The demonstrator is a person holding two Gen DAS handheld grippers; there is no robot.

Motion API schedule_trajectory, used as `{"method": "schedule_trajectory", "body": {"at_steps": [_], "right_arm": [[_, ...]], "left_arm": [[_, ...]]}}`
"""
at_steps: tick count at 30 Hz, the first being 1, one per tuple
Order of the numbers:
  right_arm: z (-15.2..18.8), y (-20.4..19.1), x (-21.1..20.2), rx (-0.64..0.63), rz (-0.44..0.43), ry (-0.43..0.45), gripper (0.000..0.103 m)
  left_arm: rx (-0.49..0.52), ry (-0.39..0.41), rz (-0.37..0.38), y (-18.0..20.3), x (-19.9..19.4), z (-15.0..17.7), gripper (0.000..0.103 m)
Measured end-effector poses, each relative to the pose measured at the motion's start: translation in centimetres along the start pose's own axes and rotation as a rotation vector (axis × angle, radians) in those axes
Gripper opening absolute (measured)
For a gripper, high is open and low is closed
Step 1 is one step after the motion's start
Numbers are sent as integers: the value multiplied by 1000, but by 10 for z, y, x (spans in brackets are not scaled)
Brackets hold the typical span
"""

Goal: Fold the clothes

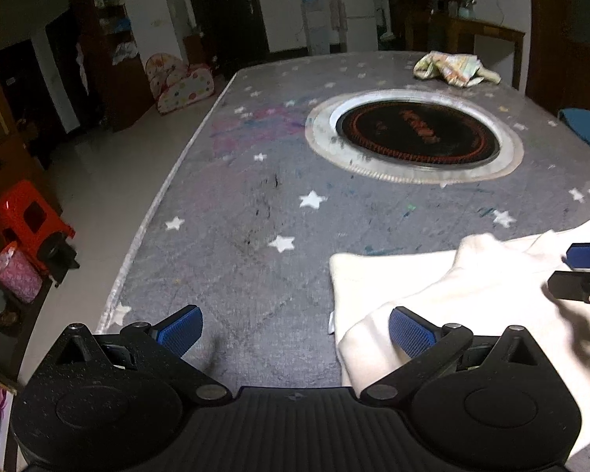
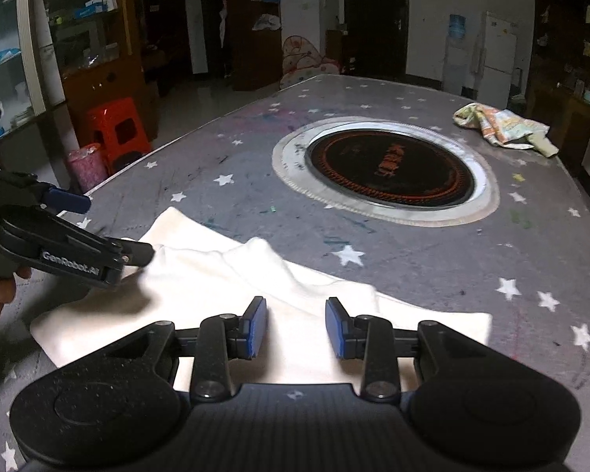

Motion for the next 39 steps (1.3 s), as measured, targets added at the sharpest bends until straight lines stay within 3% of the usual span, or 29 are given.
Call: {"method": "schedule_trajectory", "body": {"at_steps": [7,14,20,28,33,39], "right_arm": [[12,22,-15,20,57,-5,33],[24,40,-3,71,68,-28,32],[20,39,-15,55,62,-15,33],[34,4,-47,-14,-23,-17,39],[52,-6,-43,-13,-17,-33,40],[44,-13,-59,-14,-16,11,40]], "left_arm": [[56,74,137,33,-23,-7,95],[124,54,162,59,-2,-7,75],[134,42,141,59,9,-3,75],[133,48,120,59,7,-2,76],[131,67,128,59,-8,-2,76],[137,104,176,64,-39,4,76]]}}
Point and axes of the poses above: each gripper's, at about its wrist camera, not at the fingertips, and x roughly the way its jaws point, y to its right, z to its underside, the point moved 9 cm from there along x, roughly the way its jaws point, and after that the axes turned 4 degrees about -y, right-handed, at the moved point
